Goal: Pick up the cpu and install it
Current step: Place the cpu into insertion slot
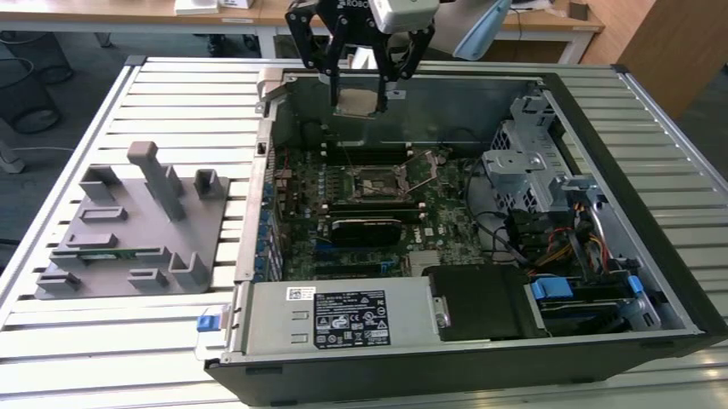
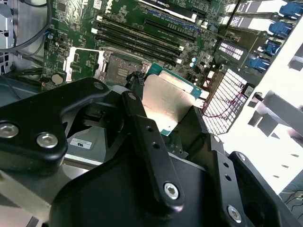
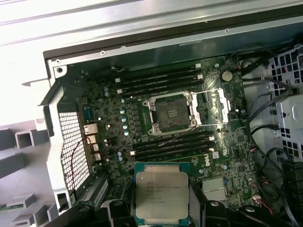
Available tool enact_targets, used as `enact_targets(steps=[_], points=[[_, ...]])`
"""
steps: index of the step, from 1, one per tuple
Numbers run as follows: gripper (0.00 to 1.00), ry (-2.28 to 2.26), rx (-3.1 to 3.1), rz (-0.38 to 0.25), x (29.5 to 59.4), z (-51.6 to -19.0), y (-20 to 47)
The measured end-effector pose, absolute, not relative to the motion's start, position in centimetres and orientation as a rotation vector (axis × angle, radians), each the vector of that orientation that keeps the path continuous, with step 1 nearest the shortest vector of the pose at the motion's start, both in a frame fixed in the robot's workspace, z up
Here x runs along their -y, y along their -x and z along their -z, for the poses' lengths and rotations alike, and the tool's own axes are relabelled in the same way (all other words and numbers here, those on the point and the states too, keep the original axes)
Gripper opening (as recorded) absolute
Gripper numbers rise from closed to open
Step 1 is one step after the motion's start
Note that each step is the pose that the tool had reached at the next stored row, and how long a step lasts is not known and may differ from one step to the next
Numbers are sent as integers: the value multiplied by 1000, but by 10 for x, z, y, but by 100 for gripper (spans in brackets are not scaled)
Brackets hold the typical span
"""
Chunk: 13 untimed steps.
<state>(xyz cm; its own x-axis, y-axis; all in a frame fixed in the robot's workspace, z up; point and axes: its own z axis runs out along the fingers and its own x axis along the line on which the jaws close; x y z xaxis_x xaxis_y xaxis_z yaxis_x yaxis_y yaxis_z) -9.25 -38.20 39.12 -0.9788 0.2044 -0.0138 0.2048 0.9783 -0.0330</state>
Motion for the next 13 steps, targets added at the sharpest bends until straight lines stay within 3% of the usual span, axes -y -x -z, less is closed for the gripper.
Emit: enact_targets(steps=[13], points=[[54,-401,-3105,54,381,-390,93]])
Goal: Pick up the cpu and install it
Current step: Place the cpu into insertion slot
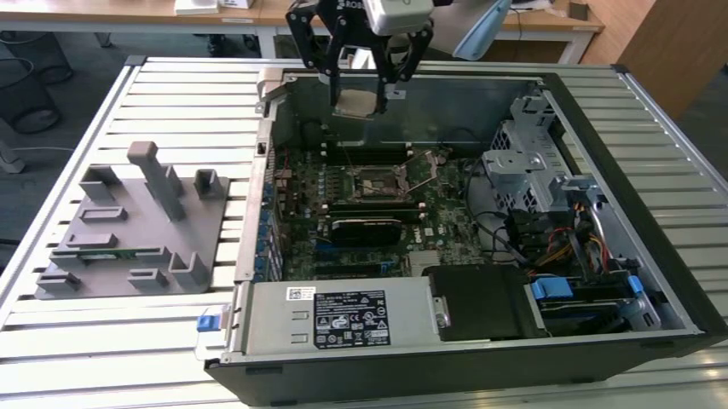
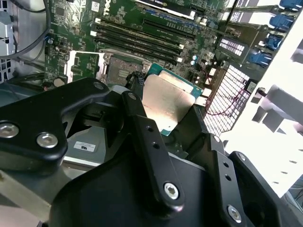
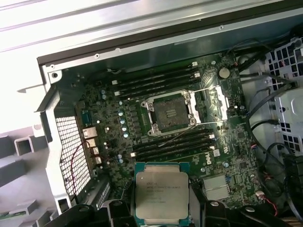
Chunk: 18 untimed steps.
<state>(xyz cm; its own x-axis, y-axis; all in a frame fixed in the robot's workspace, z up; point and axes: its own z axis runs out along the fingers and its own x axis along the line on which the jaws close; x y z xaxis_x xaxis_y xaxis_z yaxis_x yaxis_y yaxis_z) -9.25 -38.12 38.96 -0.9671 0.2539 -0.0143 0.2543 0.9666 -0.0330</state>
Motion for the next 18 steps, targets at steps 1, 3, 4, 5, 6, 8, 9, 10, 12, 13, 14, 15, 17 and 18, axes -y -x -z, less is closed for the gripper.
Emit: enact_targets(steps=[1,3,4,5,6,8,9,10,12,13,14,15,17,18], points=[[54,-412,-3104,54,381,-389,93],[54,-438,-3101,55,381,-389,93],[54,-456,-3098,55,381,-389,93],[54,-476,-3095,55,381,-389,93],[54,-501,-3092,55,381,-389,93],[54,-555,-3083,56,381,-388,93],[54,-585,-3078,56,381,-388,93],[54,-612,-3073,56,381,-388,93],[54,-665,-3063,56,381,-388,93],[54,-688,-3058,56,381,-388,93],[54,-711,-3053,56,381,-387,93],[54,-734,-3048,56,381,-387,93],[54,-786,-3035,56,381,-387,93],[54,-810,-3029,57,381,-386,93]])
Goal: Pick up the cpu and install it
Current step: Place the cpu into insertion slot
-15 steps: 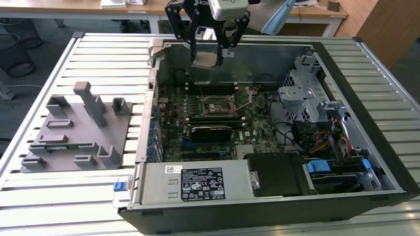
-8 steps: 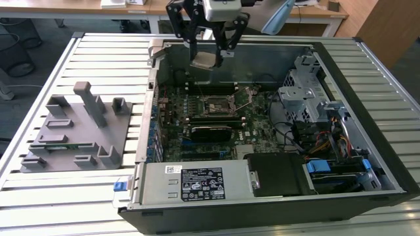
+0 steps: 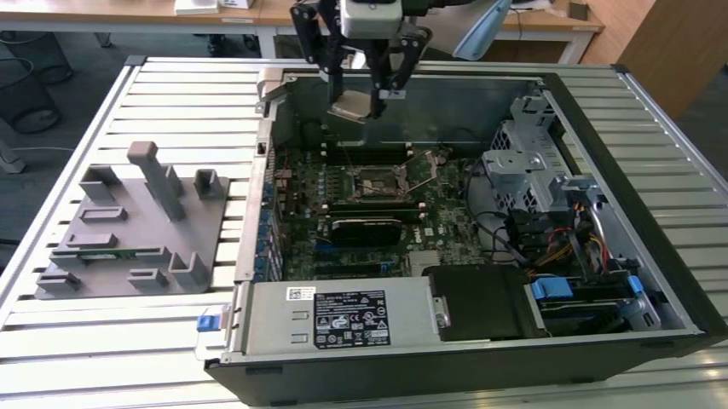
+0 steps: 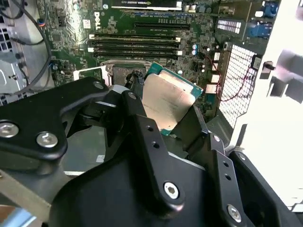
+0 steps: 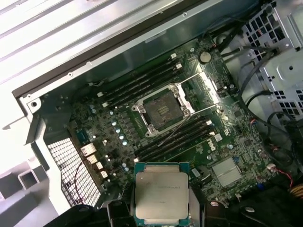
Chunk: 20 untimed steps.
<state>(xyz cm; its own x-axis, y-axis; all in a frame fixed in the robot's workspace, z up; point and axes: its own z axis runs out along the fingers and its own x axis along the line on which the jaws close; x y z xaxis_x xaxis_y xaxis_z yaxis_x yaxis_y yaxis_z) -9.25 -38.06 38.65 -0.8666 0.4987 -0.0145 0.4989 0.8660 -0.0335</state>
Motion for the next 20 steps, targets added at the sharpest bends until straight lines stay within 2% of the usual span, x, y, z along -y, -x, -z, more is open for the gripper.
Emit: enact_targets(steps=[20], points=[[54,-1183,-2908,57,379,-383,93]])
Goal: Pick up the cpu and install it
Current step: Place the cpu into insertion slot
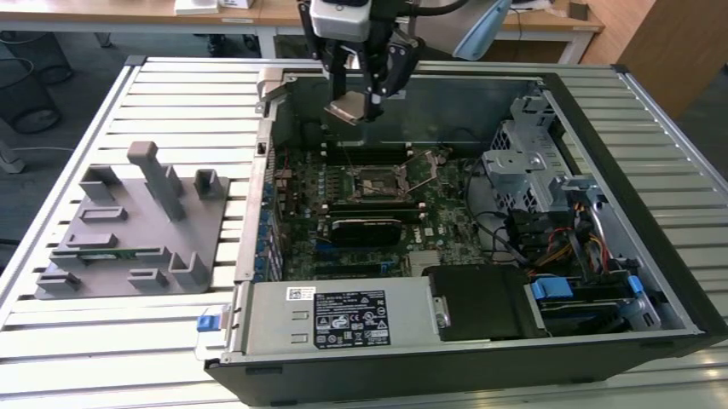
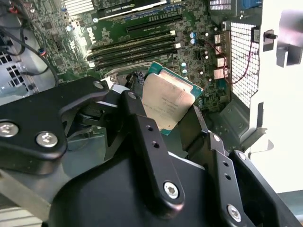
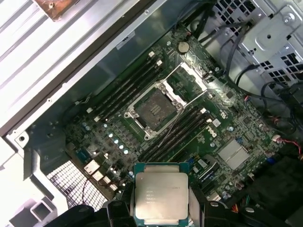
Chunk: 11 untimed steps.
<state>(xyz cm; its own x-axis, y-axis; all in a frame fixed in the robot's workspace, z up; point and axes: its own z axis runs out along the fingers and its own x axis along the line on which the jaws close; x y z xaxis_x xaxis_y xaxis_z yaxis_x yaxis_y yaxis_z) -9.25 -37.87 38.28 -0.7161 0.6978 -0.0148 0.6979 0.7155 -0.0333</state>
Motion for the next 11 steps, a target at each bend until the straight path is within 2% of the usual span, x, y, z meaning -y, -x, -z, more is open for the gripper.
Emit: enact_targets(steps=[11], points=[[54,-1411,-2808,57,378,-381,93]])
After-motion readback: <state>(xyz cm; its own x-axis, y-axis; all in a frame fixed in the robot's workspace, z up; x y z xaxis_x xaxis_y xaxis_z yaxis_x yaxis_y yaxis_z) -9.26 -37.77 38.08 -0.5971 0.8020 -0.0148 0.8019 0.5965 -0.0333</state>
